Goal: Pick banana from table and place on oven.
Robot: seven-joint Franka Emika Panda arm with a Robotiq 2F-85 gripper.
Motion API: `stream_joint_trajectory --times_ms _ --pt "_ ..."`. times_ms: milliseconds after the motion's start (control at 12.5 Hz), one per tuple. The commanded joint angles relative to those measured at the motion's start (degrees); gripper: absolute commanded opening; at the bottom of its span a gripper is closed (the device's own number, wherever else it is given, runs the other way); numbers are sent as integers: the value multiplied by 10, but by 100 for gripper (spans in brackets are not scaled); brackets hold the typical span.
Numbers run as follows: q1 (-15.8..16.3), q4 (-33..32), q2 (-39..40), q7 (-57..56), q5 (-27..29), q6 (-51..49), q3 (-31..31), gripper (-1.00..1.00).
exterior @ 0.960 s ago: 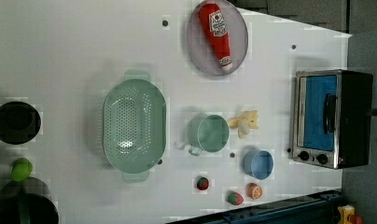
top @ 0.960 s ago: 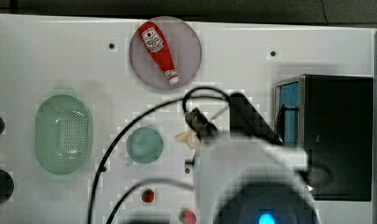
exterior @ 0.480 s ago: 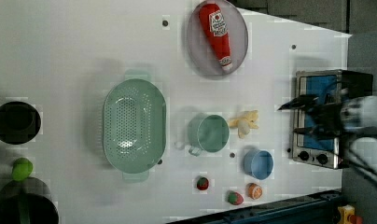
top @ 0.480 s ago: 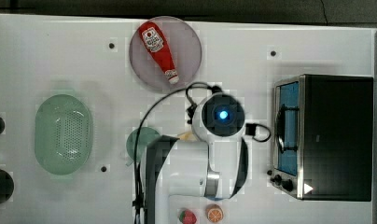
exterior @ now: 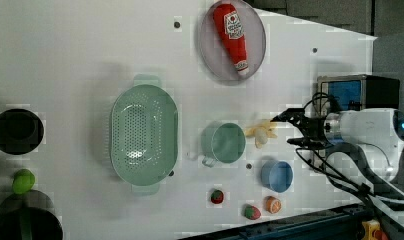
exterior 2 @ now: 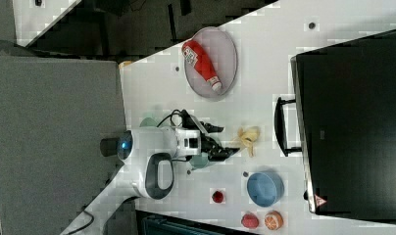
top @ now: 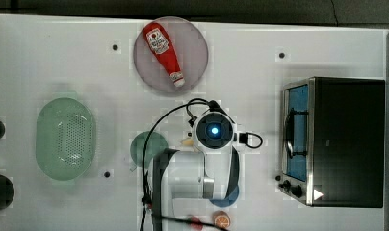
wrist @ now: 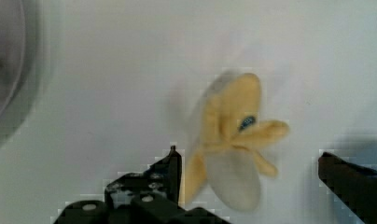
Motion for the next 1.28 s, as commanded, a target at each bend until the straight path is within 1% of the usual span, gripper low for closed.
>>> stream_joint_trajectory --times_ms 80,400,480,800,880,960,1120,1280 --pt "4 10 57 -11 10 57 -11 100" --pt "4 9 118 -10 10 133 -9 100" --pt "4 8 120 -10 10 147 -8 92" --pt "5 2 112 -10 10 152 -4 -6" --pt "5 2 107 -10 10 151 -3 -28" --pt "5 1 102 -10 10 151 -3 -43" --pt "5 -4 92 -10 10 150 -3 -43" --pt "5 -1 56 -8 10 144 -2 -43"
